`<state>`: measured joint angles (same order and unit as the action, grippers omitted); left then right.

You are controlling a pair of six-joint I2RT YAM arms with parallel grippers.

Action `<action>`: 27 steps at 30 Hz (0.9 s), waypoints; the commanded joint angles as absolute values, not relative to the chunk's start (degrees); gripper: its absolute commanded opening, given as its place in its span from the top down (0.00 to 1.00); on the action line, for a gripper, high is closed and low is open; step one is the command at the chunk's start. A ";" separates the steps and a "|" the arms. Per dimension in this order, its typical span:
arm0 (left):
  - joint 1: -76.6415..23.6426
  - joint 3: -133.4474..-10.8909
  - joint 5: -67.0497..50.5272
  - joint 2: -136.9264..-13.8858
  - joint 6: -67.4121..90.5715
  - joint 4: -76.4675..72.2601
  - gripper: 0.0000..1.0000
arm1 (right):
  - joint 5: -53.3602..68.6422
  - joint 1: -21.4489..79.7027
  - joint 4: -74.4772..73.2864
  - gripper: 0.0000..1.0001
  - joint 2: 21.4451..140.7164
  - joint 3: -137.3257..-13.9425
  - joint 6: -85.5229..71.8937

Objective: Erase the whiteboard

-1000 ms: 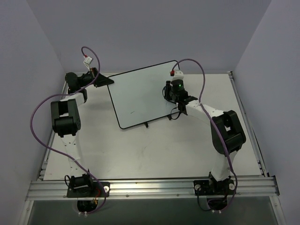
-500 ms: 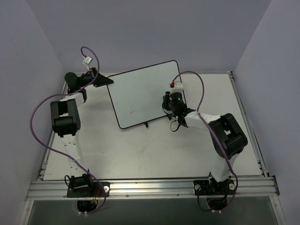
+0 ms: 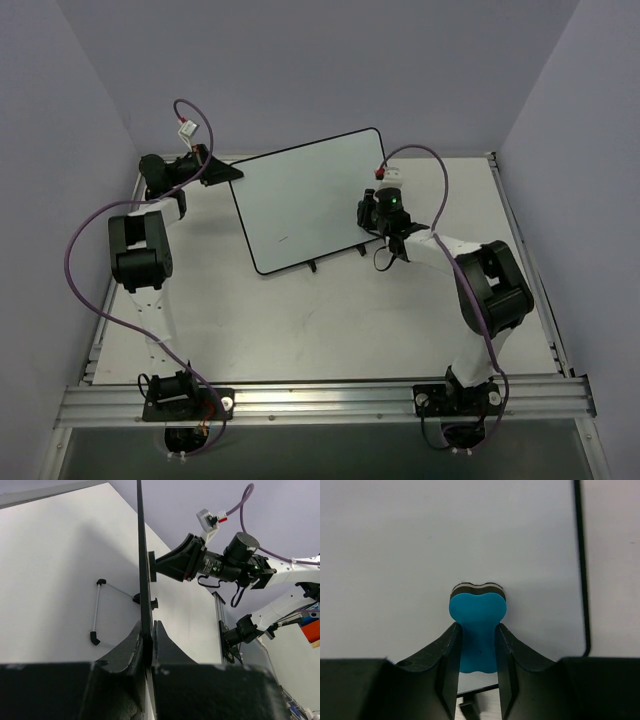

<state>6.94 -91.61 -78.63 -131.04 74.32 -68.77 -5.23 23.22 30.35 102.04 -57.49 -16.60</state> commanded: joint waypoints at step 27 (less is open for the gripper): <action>6.77 -92.37 -80.77 -127.00 70.31 -79.36 0.98 | -14.05 46.74 26.89 1.00 111.52 -71.54 -15.29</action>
<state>7.38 -91.61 -79.15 -131.02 74.32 -69.93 -9.78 42.54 26.92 108.57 -69.17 -15.33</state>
